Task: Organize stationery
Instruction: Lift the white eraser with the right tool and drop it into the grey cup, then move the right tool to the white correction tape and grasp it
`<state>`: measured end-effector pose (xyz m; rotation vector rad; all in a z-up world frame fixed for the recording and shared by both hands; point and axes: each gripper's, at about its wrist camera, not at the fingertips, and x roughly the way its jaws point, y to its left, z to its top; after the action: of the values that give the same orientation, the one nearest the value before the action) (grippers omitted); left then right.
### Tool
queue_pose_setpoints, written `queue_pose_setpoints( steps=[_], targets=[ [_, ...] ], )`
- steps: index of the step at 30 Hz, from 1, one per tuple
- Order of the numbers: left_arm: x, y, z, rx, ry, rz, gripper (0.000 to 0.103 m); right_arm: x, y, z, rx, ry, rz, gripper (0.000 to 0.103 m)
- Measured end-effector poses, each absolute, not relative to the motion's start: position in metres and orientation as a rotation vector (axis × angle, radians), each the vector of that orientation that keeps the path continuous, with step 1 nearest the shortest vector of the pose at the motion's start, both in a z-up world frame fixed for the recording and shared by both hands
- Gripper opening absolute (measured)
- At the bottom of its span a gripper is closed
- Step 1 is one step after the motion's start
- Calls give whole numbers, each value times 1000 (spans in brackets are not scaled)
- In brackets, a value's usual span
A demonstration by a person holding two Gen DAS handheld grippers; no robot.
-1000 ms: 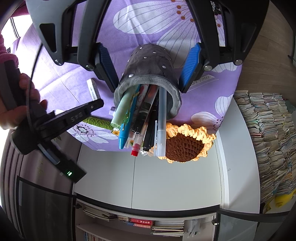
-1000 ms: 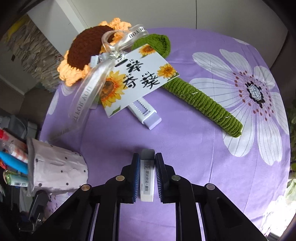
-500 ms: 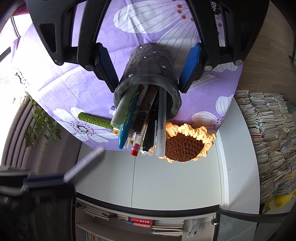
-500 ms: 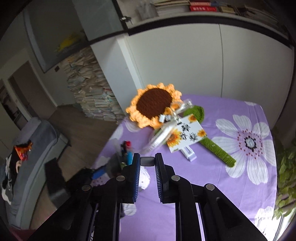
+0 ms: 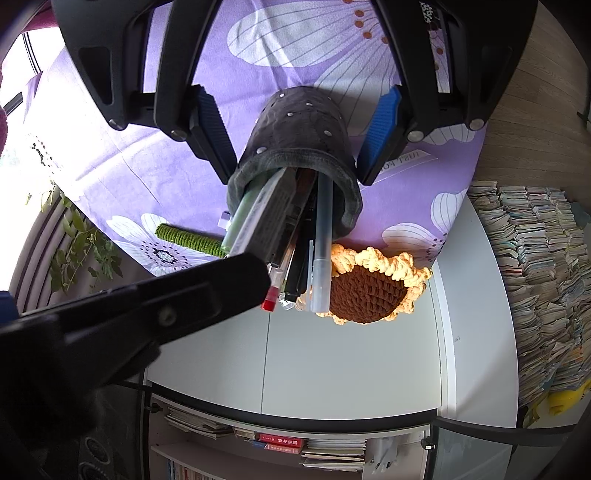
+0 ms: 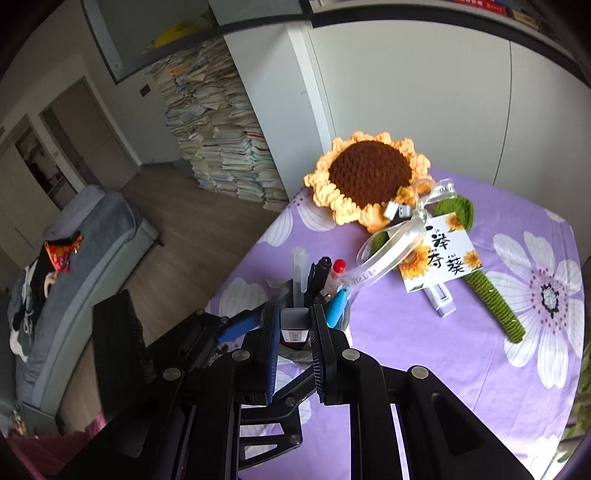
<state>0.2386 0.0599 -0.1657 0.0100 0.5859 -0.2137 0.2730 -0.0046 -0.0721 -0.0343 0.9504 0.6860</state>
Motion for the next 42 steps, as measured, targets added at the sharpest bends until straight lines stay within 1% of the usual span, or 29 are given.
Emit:
queue_pose_setpoints(
  steps=[5,9,14,17,18,19,20,22,25,28,32,36,42],
  targets=[
    [239,59,-166,14,586,-213,67,278,-5,-79,-12,971,692,17],
    [239,59,-166,15,586,-213,67,282,-14,-78,63,990,714,17],
    [239,60,-166,14,586,-214,67,280,-35,-61,101,922,672,18],
    [239,61,-166,13,587,-215,67,289,-53,-63,85,914,602,18],
    [239,60,-166,12,587,-215,67,296,-61,-69,68,925,566,18],
    [238,60,-166,12,587,-215,67,302,-68,-76,55,937,538,21],
    [238,60,-166,13,586,-214,67,309,-74,-85,36,955,509,29],
    [238,60,-166,14,586,-212,67,326,-86,-111,-11,1000,450,37],
    [239,60,-166,15,587,-210,67,345,-97,-147,-55,1063,402,37],
    [240,59,-166,20,591,-207,67,354,-95,-164,-123,1050,418,37],
    [240,58,-167,20,595,-206,68,364,-82,-173,-211,1016,480,37],
    [240,58,-166,23,597,-206,68,378,-72,-185,-236,1045,510,37],
    [240,58,-166,22,598,-207,68,386,-63,-185,-300,1002,483,37]
  ],
)
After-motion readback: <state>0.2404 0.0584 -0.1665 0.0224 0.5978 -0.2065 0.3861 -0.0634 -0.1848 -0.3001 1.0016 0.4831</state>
